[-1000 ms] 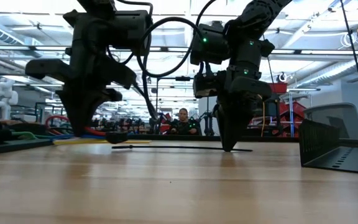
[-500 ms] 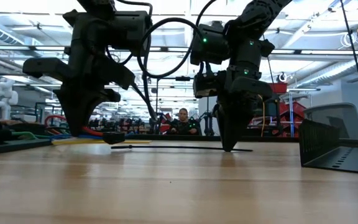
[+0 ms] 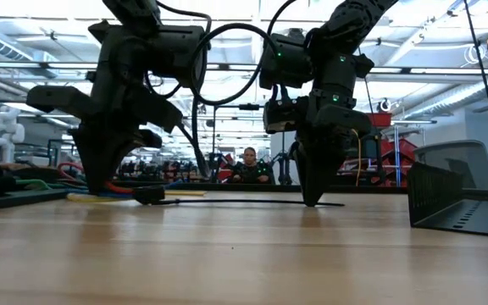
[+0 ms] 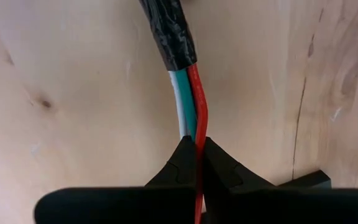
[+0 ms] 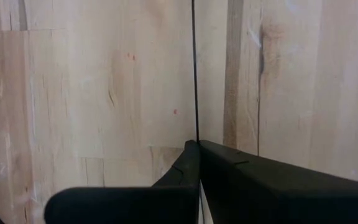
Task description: Ziptie cables
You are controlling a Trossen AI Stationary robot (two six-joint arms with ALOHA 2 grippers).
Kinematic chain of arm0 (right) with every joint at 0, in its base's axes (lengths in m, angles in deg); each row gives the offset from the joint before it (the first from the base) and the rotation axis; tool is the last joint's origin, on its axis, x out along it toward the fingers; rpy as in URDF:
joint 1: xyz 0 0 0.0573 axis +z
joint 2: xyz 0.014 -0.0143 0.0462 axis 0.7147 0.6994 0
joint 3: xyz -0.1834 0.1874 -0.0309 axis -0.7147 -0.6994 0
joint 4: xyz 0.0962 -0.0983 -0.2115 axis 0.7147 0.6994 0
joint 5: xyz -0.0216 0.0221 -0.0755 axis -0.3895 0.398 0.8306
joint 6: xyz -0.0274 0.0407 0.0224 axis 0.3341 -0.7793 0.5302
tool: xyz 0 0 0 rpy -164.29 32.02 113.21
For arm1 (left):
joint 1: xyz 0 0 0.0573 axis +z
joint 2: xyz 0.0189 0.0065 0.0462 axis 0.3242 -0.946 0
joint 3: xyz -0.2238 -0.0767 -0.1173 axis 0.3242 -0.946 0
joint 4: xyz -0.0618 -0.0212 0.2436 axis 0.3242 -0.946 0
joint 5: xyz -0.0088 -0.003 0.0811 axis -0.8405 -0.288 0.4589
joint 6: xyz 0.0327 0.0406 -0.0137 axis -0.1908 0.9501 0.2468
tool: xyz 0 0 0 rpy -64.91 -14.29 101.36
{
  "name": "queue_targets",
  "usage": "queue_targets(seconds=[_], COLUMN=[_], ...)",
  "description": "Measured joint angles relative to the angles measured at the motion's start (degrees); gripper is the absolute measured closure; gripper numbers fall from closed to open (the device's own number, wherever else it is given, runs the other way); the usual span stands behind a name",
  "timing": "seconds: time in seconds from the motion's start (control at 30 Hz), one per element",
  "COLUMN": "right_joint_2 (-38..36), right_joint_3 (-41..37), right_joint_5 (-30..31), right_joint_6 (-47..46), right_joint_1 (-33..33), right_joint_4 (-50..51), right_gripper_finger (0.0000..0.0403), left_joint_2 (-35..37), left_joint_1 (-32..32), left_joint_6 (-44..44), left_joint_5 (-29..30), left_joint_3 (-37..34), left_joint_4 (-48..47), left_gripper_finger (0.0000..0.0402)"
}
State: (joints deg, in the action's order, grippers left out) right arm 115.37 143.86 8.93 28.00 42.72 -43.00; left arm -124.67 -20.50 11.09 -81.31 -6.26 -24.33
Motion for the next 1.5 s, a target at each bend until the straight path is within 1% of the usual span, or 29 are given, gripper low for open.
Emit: queue_targets(seconds=[0.27, 0.47, 1.07, 1.4, 1.5], right_joint_2=[-0.02, -0.02, 0.00, -0.01, 0.01], right_joint_3=[-0.04, -0.04, -0.04, -0.04, -0.04], right_joint_5=[0.59, 1.21, 1.86, 2.04, 2.57], right_joint_6=[0.01, 0.00, -0.26, -0.04, -0.02], right_joint_1=[-0.28, -0.66, -1.03, -1.06, -1.32], right_joint_4=[-0.39, -0.50, -1.03, -0.79, -0.67], right_gripper_finger=[0.0403, 0.0403, 0.0403, 0.0403, 0.0403], left_joint_2=[0.86, 1.70, 1.68, 1.68, 1.68], left_joint_1=[0.09, 0.07, 0.07, 0.07, 0.07], left_joint_6=[-3.06, -3.14, -7.62, -12.02, -12.08], left_joint_5=[0.20, 0.39, 0.87, 0.55, 0.46], left_joint_3=[1.31, 1.81, 1.79, -0.37, -0.39], left_joint_4=[-1.58, -1.81, 0.16, 1.66, 2.10], left_gripper_finger=[0.0398, 0.0398, 0.0398, 0.0398, 0.0398])
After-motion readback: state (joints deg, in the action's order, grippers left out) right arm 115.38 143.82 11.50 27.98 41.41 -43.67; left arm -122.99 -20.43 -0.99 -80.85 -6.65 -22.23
